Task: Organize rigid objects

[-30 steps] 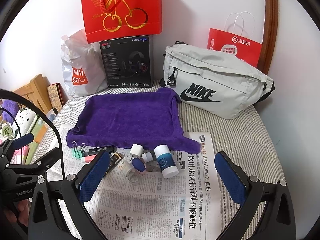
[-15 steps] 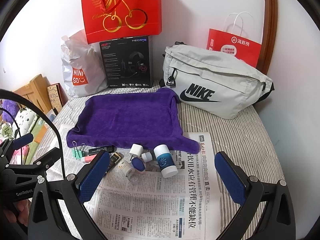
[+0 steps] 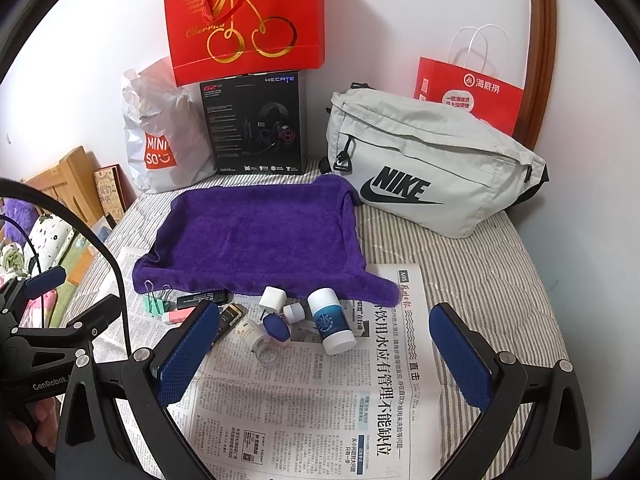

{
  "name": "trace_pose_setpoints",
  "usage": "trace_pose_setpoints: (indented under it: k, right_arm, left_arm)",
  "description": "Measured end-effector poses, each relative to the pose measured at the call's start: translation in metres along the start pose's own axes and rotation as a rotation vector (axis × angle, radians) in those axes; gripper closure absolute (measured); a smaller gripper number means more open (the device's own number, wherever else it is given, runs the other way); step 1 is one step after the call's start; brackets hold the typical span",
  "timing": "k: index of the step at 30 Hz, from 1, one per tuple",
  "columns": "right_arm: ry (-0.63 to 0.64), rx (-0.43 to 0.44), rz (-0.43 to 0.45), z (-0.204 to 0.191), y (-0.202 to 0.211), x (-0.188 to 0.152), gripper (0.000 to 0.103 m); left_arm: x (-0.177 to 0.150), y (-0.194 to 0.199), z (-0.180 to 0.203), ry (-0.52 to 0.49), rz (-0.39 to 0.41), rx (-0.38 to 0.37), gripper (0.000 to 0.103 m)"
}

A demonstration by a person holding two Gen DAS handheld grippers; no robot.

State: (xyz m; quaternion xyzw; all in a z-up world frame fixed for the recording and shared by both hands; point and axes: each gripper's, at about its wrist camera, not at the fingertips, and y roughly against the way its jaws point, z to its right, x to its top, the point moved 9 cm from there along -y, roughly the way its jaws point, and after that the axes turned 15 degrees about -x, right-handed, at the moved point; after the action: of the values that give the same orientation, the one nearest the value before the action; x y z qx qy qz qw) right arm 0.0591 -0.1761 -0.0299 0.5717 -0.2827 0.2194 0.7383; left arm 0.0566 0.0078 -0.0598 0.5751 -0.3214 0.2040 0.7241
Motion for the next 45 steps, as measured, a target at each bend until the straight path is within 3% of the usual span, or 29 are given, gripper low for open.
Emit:
trace_pose_setpoints:
  k: [27,40,45]
  right_arm:
    - [0.01,-0.01,0.002,-0.001,0.0,-0.001,0.0]
    - [0.039,-0.012,-0.02,-0.009,-0.019,-0.005,0.0]
    - [0.056,-0.036,-0.042,-0.006,-0.038,-0.008,0.0]
  left_arm:
    - [-0.004,0.001,-0.004,0.006,-0.004,0.005,0.0]
    - [-0.004,-0.006,-0.017,0.01,-0.007,0.007,0.0]
    - [-0.012,-0.025,-0.035,0.035,-0.052,0.013,0.0]
